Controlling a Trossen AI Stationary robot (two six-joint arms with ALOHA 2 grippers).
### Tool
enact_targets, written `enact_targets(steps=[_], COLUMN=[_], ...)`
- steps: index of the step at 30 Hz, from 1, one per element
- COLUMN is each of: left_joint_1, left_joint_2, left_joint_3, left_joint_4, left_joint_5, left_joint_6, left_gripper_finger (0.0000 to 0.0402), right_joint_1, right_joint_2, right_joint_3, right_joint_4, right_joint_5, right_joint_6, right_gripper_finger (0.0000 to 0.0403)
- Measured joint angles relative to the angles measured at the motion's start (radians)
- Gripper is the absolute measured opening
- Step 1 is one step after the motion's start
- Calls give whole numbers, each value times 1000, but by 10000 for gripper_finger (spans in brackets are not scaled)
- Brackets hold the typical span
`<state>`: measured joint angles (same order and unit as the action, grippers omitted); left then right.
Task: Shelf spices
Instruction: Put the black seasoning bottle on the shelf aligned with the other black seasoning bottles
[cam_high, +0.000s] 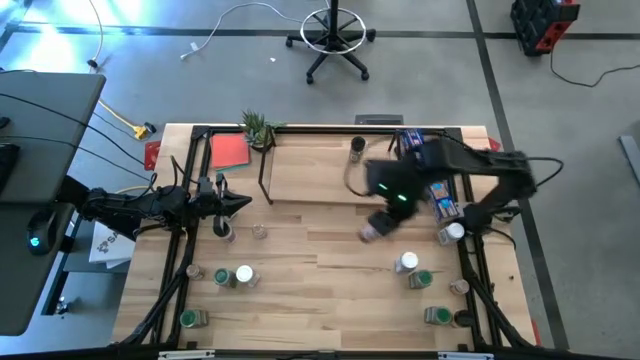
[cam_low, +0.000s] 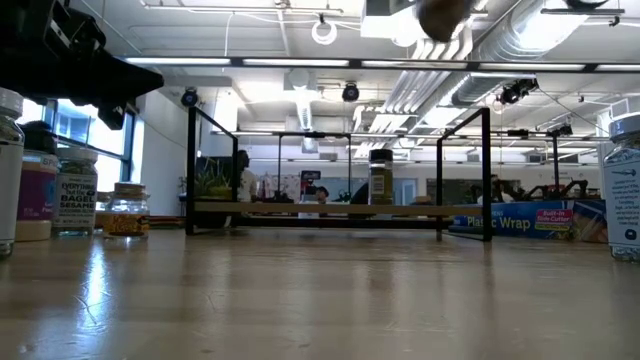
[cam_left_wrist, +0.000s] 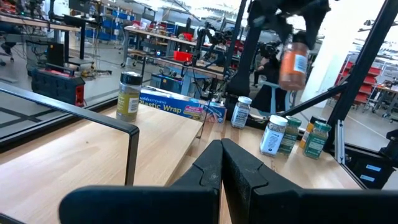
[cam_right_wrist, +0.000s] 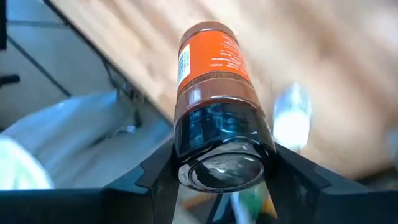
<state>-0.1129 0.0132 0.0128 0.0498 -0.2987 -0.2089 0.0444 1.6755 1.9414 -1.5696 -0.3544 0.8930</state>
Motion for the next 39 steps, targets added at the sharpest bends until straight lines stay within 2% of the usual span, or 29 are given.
enact_targets(steps=[3, 7, 12, 17, 28, 36, 39], left_joint_1=[0, 0, 0, 0, 0, 0, 0], left_joint_2=[0, 0, 0, 0, 0, 0, 0], left_joint_3=[0, 0, 0, 0, 0, 0, 0], left_joint_4=[0, 0, 0, 0, 0, 2, 2], left_joint_5=[0, 0, 0, 0, 0, 0, 0], left_joint_6=[0, 0, 0, -1, -1, -2, -2], left_gripper_finger=[1, 1, 1, 1, 1, 1, 1], right_joint_1=[-87, -194, -298, -365, -451, -456, -432], right_joint_2=[107, 208, 279, 322, 348, 305, 280], right_joint_3=[108, 184, 176, 144, 137, 135, 135], right_joint_4=[1, 0, -1, -2, -2, -2, -2], right_joint_5=[32, 69, 133, 181, 223, 228, 286], right_joint_6=[-156, -307, -441, -499, -586, -790, -893], right_gripper_finger=[190, 190, 190, 190, 190, 191, 196])
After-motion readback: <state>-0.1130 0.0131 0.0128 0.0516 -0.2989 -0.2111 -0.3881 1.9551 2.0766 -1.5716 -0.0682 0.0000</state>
